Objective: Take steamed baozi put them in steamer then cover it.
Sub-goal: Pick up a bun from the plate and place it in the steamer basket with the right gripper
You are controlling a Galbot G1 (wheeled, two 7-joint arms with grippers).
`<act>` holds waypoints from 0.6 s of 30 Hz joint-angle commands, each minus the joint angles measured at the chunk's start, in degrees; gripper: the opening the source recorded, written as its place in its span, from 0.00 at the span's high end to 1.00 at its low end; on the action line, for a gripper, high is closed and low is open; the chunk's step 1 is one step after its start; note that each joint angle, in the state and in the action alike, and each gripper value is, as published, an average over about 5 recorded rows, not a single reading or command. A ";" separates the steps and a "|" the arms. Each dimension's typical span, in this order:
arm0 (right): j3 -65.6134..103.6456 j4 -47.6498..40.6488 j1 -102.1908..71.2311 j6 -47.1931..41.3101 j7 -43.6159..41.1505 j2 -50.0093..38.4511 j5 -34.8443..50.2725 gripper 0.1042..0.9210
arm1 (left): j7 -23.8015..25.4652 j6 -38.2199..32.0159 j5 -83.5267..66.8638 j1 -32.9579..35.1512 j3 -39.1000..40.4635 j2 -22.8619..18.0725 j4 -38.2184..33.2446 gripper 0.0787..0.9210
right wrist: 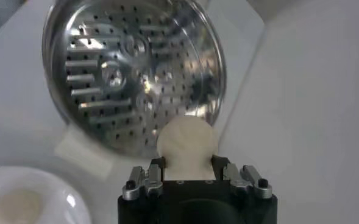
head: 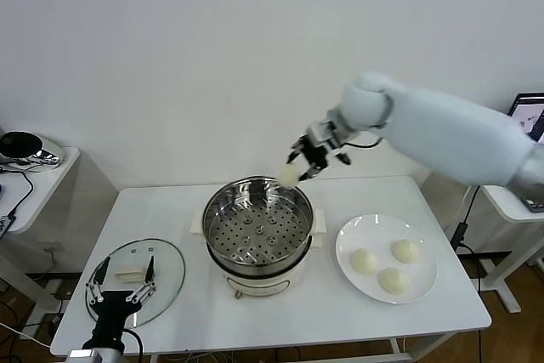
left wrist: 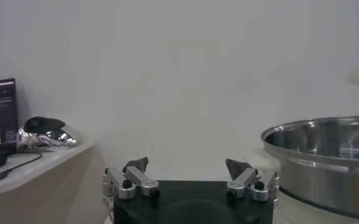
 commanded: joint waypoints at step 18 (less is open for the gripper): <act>-3.70 -13.85 -6.81 21.15 6.49 13.68 -25.60 0.51 | -0.02 -0.03 0.00 0.10 -1.41 -0.71 -1.98 0.12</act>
